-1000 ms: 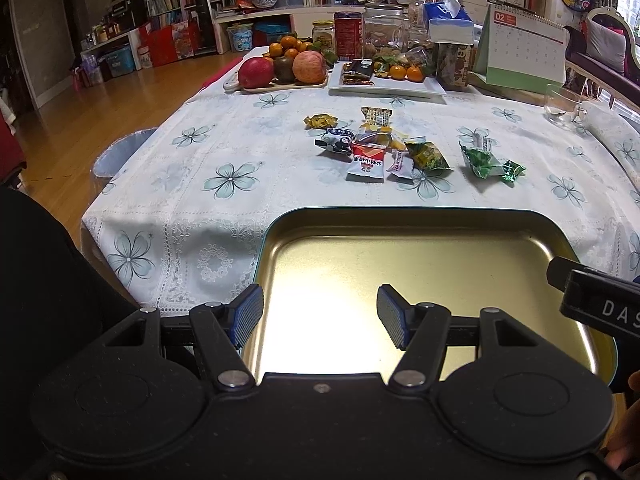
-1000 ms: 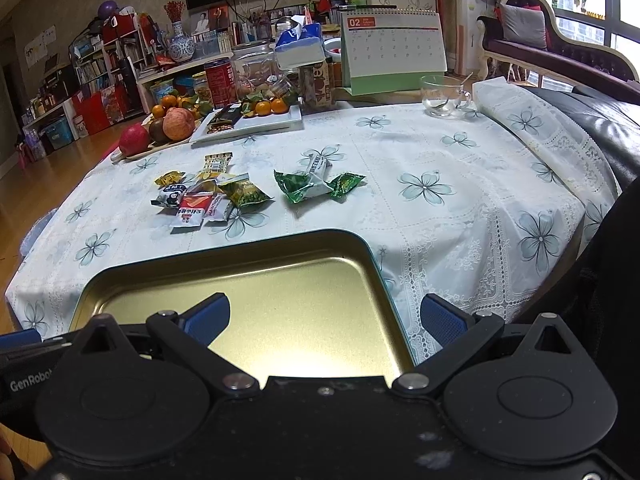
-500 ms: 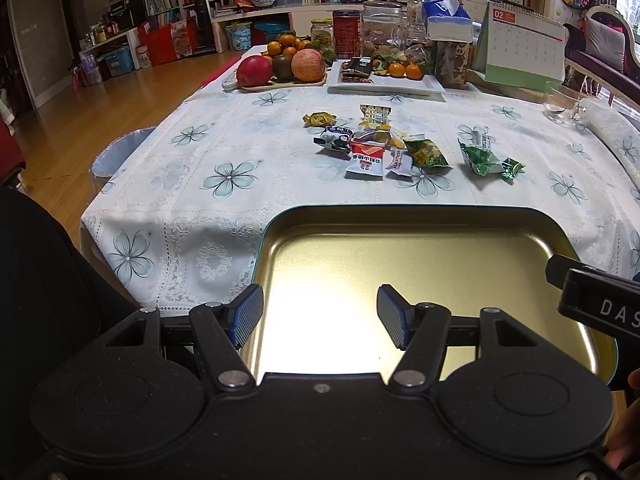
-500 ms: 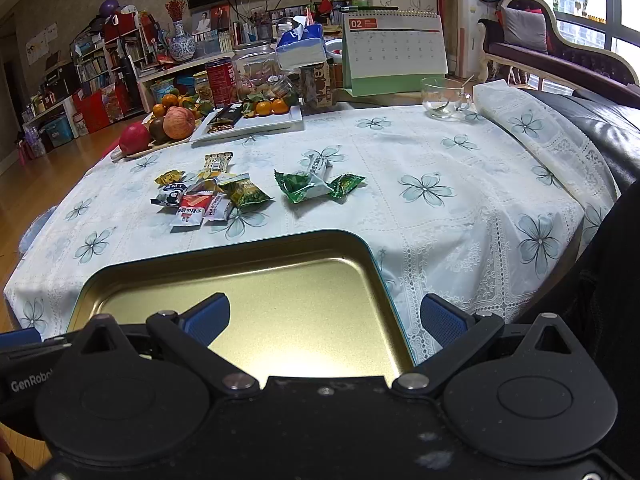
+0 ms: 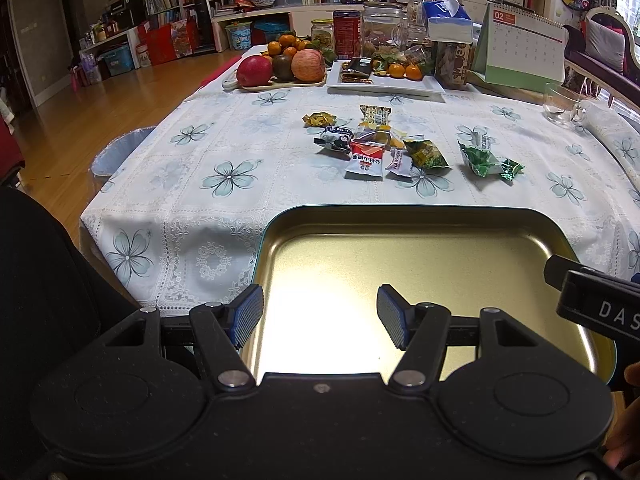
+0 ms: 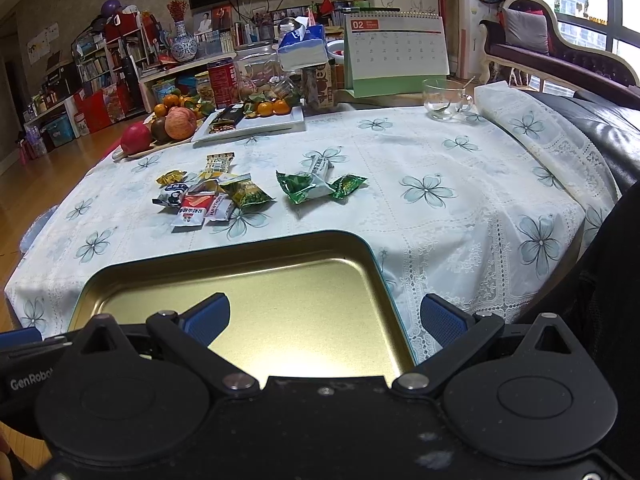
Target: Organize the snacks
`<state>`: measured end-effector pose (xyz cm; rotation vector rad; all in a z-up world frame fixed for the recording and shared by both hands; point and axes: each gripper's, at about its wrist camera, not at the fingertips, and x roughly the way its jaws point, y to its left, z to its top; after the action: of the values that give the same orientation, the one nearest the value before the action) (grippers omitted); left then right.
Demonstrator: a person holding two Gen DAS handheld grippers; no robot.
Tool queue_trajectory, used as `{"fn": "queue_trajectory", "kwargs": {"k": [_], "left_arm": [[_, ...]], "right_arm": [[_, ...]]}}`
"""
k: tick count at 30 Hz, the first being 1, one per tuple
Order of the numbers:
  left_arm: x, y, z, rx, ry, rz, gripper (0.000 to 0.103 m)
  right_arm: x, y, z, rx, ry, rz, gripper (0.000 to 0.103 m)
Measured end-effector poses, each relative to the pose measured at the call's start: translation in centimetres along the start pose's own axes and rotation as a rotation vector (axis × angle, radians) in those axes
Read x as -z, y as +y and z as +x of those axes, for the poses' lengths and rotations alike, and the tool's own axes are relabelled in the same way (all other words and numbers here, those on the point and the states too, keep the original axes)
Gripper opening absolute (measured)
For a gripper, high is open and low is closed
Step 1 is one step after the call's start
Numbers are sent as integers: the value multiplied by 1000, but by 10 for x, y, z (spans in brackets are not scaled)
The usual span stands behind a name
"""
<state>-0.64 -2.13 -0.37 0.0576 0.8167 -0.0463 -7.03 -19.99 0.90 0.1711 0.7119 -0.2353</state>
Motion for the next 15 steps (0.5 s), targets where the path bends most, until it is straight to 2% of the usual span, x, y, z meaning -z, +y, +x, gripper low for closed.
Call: {"fn": "queue_trajectory", "kwargs": {"k": [5, 15], "left_arm": [[0, 0, 0, -1, 1, 0, 65], [-5, -2, -2, -18, 19, 30, 65]], "right_arm": [[0, 0, 2, -7, 19, 7, 103], [-14, 11, 12, 118, 121, -102, 103]]}}
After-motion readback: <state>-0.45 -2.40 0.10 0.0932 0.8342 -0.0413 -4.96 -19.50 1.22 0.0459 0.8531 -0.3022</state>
